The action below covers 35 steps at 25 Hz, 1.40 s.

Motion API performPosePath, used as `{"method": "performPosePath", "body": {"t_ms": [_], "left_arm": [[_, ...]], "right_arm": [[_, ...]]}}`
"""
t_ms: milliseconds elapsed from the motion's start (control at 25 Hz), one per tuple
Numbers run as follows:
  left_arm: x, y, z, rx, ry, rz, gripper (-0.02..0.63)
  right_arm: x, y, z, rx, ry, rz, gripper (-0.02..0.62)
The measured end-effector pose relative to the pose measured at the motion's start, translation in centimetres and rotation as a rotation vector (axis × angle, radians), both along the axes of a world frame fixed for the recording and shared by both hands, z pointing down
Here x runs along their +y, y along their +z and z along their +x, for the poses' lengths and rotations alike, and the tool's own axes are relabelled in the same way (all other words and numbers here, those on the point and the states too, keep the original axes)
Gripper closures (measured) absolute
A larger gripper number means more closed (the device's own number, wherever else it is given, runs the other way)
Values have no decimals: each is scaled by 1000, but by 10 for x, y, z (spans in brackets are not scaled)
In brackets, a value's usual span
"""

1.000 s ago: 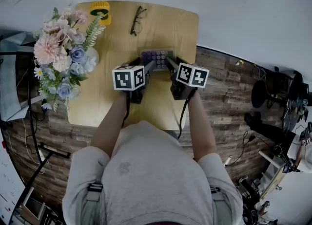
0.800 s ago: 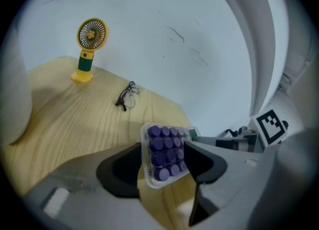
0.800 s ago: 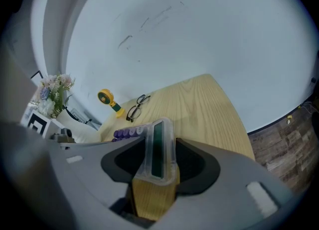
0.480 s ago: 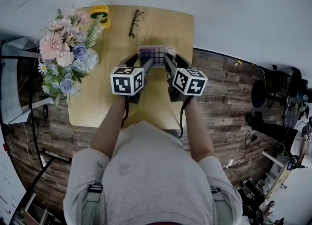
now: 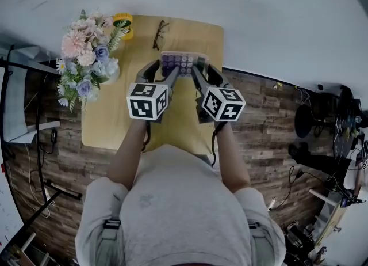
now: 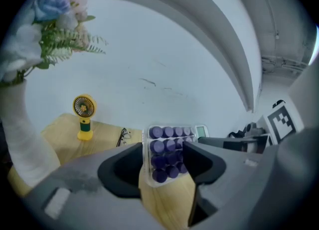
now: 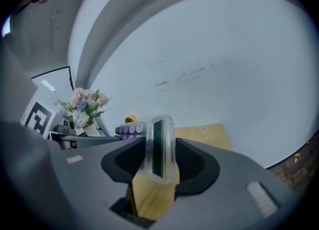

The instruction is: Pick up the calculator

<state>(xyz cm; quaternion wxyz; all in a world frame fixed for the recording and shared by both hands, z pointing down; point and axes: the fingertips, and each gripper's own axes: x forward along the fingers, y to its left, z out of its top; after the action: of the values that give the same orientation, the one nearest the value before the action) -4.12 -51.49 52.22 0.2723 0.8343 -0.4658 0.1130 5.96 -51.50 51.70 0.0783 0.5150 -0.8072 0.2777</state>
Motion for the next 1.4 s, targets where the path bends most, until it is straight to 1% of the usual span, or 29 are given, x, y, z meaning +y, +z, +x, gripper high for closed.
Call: {"method": "performPosePath", "body": {"t_ms": [400, 720, 1000, 1400], "left_arm": [[23, -67, 1, -7, -51, 155, 353], [47, -115, -1, -9, -101, 258, 353], [76, -149, -6, -26, -147, 347, 353], [114, -185, 7, -29, -179, 461, 350]], "right_arm": [[20, -68, 2, 4, -48, 165, 405], [39, -118, -1, 12, -99, 285, 405], [64, -152, -6, 5, -148, 385, 405], [101, -192, 5, 34, -175, 518, 405]]}}
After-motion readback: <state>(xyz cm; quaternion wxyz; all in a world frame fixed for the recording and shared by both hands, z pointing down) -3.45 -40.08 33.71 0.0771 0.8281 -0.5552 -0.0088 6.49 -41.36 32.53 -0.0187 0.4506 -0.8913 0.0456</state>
